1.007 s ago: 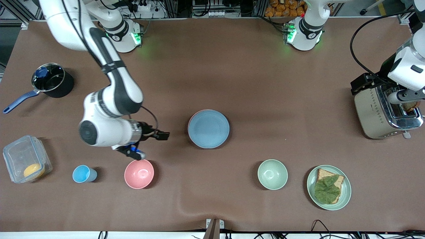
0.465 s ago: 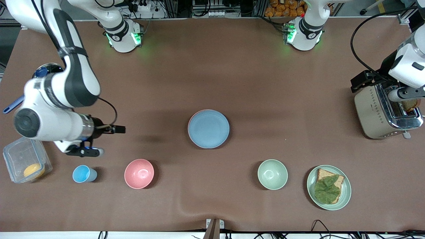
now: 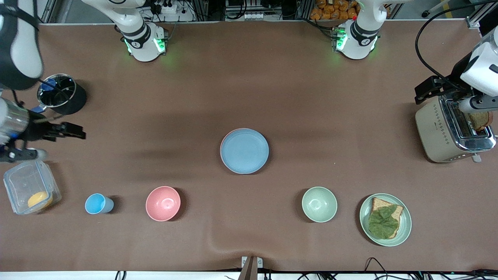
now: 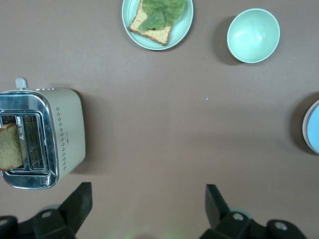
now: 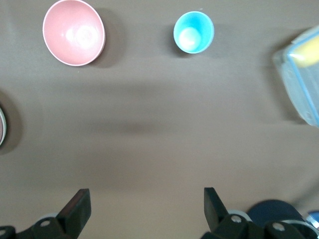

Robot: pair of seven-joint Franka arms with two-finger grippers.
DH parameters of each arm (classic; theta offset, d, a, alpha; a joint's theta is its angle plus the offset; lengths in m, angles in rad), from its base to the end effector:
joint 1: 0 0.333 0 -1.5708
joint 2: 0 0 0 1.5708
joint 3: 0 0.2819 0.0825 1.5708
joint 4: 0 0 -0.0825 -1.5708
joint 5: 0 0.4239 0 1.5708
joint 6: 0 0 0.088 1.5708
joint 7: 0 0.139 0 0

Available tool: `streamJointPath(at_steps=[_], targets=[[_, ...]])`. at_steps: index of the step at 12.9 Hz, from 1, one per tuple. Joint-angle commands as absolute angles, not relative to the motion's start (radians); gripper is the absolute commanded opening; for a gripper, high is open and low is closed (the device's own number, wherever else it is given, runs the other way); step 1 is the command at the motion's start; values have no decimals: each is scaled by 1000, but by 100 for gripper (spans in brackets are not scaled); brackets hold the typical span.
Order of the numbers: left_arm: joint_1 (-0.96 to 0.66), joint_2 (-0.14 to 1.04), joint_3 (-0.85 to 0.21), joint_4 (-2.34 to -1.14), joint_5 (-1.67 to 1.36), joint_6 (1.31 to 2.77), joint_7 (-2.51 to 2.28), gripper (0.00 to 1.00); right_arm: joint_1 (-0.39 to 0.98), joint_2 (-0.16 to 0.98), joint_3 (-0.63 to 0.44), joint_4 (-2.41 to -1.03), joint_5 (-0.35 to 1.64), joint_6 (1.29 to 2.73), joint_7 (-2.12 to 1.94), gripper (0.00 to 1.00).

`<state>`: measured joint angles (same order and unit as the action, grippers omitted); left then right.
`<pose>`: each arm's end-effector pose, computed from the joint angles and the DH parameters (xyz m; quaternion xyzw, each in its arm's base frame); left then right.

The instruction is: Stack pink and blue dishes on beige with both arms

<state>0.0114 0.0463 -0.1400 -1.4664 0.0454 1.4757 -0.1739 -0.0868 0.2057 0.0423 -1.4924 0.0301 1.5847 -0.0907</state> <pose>0.5927 -0.0683 0.5760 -0.9993 -0.0244 0.0151 0.0219 0.6404 -0.0261 0.4723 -0.9980 -0.0218 0.0551 0.0231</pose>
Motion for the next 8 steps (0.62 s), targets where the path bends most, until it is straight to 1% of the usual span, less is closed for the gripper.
streamJointPath(at_steps=[1, 5, 8], targets=[[14, 40, -133, -1456, 26, 1456, -137, 100, -95, 94, 57, -1548, 5, 1574, -86, 100], [34, 40, -133, -1456, 25, 1456, -110, 100, -68, 39, 9, -1548, 6, 1537, -14, 100], [40, 37, -135, -1456, 25, 1456, -109, 100, 26, 18, -104, -1548, 6, 1531, 0, 100]])
